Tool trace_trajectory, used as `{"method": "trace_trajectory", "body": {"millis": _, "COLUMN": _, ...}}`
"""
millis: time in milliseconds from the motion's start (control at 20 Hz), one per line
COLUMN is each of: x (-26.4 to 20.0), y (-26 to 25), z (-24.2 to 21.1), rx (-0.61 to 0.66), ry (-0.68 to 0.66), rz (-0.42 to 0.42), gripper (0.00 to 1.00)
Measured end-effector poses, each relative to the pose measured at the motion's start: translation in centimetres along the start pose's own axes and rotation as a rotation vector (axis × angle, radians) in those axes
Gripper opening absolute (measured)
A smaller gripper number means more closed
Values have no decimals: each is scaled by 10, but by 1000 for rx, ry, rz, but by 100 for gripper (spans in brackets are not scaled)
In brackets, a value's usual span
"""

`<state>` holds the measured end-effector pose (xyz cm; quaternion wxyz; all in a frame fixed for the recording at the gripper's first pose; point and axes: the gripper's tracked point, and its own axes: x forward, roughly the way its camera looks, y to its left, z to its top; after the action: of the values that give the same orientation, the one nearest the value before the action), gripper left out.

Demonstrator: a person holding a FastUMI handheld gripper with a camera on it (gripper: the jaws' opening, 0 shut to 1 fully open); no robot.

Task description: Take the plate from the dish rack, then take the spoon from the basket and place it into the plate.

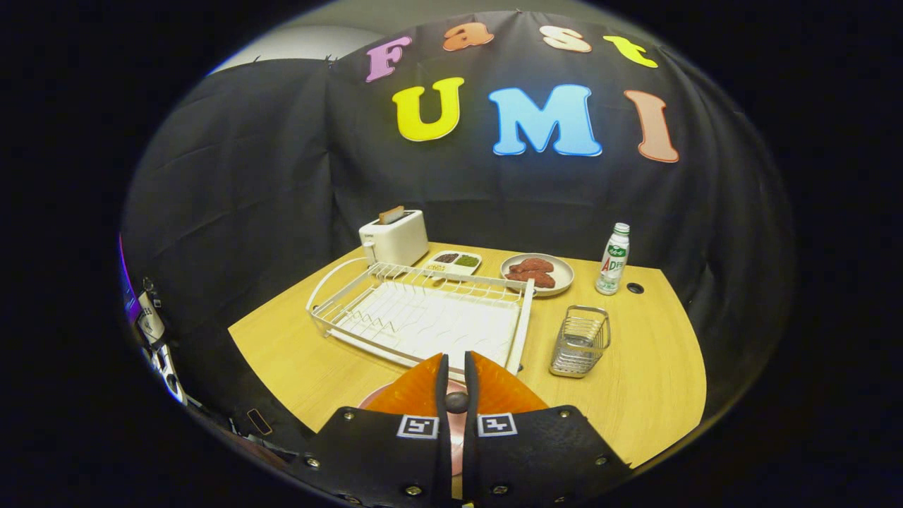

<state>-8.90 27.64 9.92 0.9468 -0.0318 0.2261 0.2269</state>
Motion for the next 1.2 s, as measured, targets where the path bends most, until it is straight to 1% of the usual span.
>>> {"method": "trace_trajectory", "body": {"millis": 150, "x": 9, "y": 17, "z": -7, "rx": -14, "ry": 26, "rz": 41, "gripper": 6}}
{"method": "trace_trajectory", "body": {"millis": 300, "x": 23, "y": 25, "z": -16, "rx": -40, "ry": 50, "rz": 64, "gripper": 6}}
{"method": "trace_trajectory", "body": {"millis": 500, "x": 39, "y": 40, "z": -23, "rx": -19, "ry": 70, "rz": 109, "gripper": 6}}
{"method": "trace_trajectory", "body": {"millis": 700, "x": 50, "y": 41, "z": -40, "rx": -48, "ry": 114, "rz": 106, "gripper": 6}}
{"method": "trace_trajectory", "body": {"millis": 850, "x": 51, "y": 40, "z": -43, "rx": -35, "ry": 114, "rz": 95, "gripper": 7}}
{"method": "trace_trajectory", "body": {"millis": 900, "x": 51, "y": 40, "z": -45, "rx": -31, "ry": 122, "rz": 95, "gripper": 12}}
{"method": "trace_trajectory", "body": {"millis": 1050, "x": 48, "y": 36, "z": -50, "rx": -26, "ry": 146, "rz": 77, "gripper": 14}}
{"method": "trace_trajectory", "body": {"millis": 1100, "x": 48, "y": 32, "z": -51, "rx": -21, "ry": 148, "rz": 61, "gripper": 15}}
{"method": "trace_trajectory", "body": {"millis": 1200, "x": 44, "y": 23, "z": -54, "rx": -9, "ry": 158, "rz": 17, "gripper": 18}}
